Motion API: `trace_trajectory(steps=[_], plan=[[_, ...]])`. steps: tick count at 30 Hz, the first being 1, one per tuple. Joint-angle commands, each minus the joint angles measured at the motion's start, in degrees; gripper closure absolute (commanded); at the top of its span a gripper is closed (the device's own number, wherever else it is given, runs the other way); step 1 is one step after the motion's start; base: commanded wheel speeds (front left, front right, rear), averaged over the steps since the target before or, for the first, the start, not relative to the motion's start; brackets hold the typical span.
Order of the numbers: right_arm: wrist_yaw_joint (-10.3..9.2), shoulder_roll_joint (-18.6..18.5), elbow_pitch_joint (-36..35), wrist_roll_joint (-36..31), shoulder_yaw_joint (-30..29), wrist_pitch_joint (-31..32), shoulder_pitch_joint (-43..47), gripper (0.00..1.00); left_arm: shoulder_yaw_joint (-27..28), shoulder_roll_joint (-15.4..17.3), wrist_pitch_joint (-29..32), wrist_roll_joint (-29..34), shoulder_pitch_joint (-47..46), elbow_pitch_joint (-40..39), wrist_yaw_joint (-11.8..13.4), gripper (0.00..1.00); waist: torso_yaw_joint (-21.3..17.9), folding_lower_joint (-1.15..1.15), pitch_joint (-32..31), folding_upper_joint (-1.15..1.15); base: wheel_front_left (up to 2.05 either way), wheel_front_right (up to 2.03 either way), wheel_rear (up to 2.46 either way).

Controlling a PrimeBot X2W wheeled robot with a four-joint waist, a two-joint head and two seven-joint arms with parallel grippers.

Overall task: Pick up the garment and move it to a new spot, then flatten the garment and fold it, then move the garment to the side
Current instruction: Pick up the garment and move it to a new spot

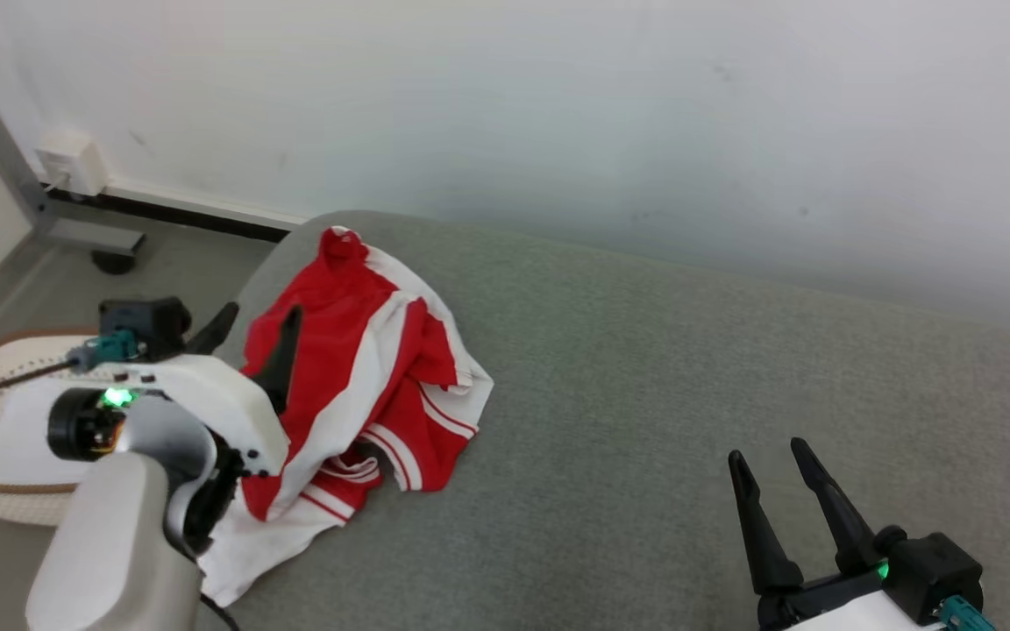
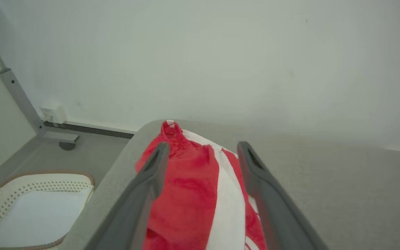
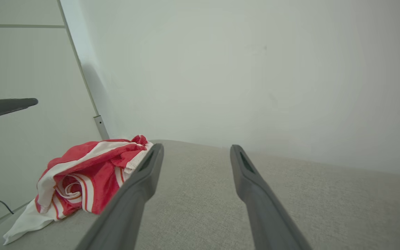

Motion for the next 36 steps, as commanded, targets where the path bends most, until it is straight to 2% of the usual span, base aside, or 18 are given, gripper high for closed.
trace_trajectory(steps=[1, 4, 6, 12, 18, 22, 28, 29, 30, 31, 36], plan=[[-0.1, -0.08, 0.06, 0.29, 0.08, 0.03, -0.88, 0.0, -0.19, 0.38, 1.81, -1.14, -0.47, 1.18, -0.02, 0.0, -2.87, 0.0, 0.72, 0.0, 0.0, 0.0, 0.0], [-0.1, -0.09, 0.2, 0.4, 0.22, 0.04, -1.32, 0.0, -0.78, 2.77, 9.14, -3.48, -3.46, 5.34, -0.09, 0.0, -6.49, 0.0, 0.96, 0.0, 0.0, 0.0, 0.0], [-0.1, -0.11, 0.27, 0.54, 0.25, 0.04, -1.69, 0.0, -1.14, 4.46, 11.96, -5.02, -4.9, 7.66, -0.04, 0.0, -9.21, 0.0, 1.01, 0.0, 0.0, 0.0, 0.0], [-0.1, -0.12, 0.36, 0.92, 0.79, 0.04, -2.73, 0.0, -1.38, 9.02, 16.29, -6.87, -7.63, 14.8, -0.05, 0.0, -17.04, 0.0, 2.04, 0.0, 0.0, 0.0, 0.0], [-0.1, -0.33, 0.4, 1.24, 0.57, 0.04, -3.33, 0.0, -1.57, 12.97, 17.74, -7.67, -8.56, 22.22, -0.03, 0.0, -23.47, 0.0, 3.89, 0.0, 0.0, 0.0, 0.0], [-0.1, -0.31, 0.4, 1.61, 0.25, 0.04, -3.45, 0.0, -1.93, 15.54, 19.15, -6.95, -8.37, 28.1, 0.27, 0.0, -25.76, 0.0, 4.69, 0.0, 0.0, 0.0, 0.0], [-0.1, -0.24, 0.69, 1.85, 0.61, 0.04, -3.7, 0.0, -1.42, 16.64, 19.35, -7.53, -8.24, 35.19, 1.88, 0.0, -26.9, 0.0, 4.67, 0.0, 0.0, 0.0, 0.0], [-0.1, -0.24, 0.73, 1.83, 0.56, 0.04, -3.62, 0.0, -1.46, 16.72, 18.93, -7.69, -8.22, 35.83, 1.77, 0.51, -26.86, 0.0, 4.56, 0.0, 0.0, 0.0, 0.0], [-0.1, -0.23, 0.75, 1.77, 0.49, 0.04, -3.43, 0.0, -1.61, 16.71, 18.55, -7.69, -8.3, 36.32, 1.66, 0.61, -26.7, 0.0, 4.4, 0.0, 0.0, 0.0, 0.0], [-0.1, -0.23, 0.82, 1.66, 0.52, 0.04, -3.21, 0.0, -1.78, 16.56, 18.0, -7.68, -8.55, 36.73, 1.52, 1.0, -26.48, 0.0, 4.25, 0.0, 0.0, 0.0, 0.0], [-0.1, -0.54, 1.32, 1.17, 0.73, 0.04, -2.52, 0.0, -3.05, 15.84, 15.77, -7.03, -10.16, 37.6, 1.08, 1.0, -24.77, 0.0, 2.9, 0.0, 0.0, 0.0, 0.0]])
